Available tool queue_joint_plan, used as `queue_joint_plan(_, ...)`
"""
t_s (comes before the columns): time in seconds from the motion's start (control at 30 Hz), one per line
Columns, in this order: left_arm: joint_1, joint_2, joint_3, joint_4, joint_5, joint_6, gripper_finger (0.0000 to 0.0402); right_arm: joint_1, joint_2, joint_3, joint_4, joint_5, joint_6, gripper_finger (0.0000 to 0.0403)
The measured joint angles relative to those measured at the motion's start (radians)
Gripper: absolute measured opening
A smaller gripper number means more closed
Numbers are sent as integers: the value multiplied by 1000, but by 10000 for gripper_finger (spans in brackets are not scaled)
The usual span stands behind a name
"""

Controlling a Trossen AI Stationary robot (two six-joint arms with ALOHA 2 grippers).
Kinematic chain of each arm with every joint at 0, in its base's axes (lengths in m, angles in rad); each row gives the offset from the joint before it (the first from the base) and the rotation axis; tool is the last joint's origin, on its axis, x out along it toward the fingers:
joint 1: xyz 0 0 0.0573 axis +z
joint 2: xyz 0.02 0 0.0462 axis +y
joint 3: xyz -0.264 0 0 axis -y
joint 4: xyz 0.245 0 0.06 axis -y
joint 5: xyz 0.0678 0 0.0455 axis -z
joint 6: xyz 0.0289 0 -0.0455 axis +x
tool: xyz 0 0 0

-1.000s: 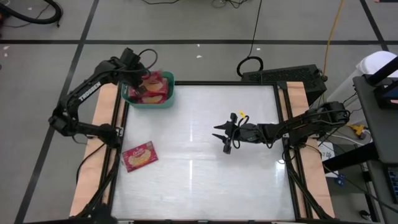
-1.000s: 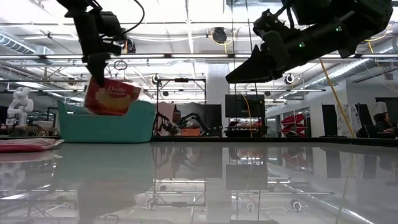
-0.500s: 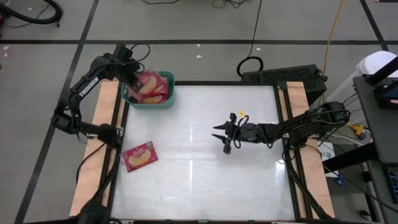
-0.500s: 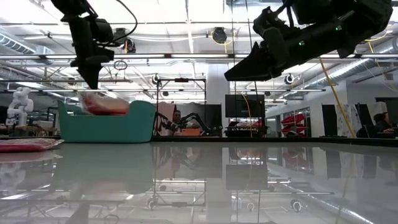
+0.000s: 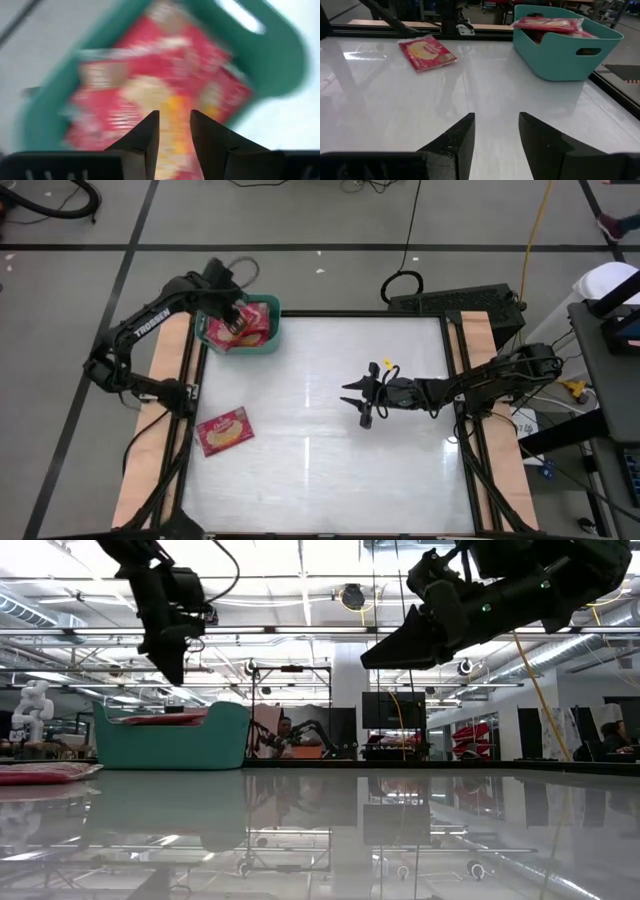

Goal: Sort popcorn bags into baskets
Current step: Stack the red popcorn bag on the red popcorn bags in the green bin

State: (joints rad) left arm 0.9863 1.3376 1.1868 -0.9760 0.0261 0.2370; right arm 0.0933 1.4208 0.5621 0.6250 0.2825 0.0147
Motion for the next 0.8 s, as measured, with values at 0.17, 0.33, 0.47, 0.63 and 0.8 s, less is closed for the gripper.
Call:
queue_joint_plan(0.17,-130,2,-75,-33,8,-112,115,0,0,0,0,0,4,144)
queue_joint_plan(0.33,-188,1,-133,-90,-11,-199,115,12,0,0,0,-6,6,144)
queue_joint_plan(0.47,-185,1,-199,-50,-99,-223,115,20,0,0,0,-7,0,144)
queue_joint_plan(0.63,-182,1,-237,-41,-273,-267,114,29,0,0,11,-9,1,144)
queue_joint_plan(0.8,-174,1,-237,27,-393,-269,91,33,0,0,23,-12,-8,144)
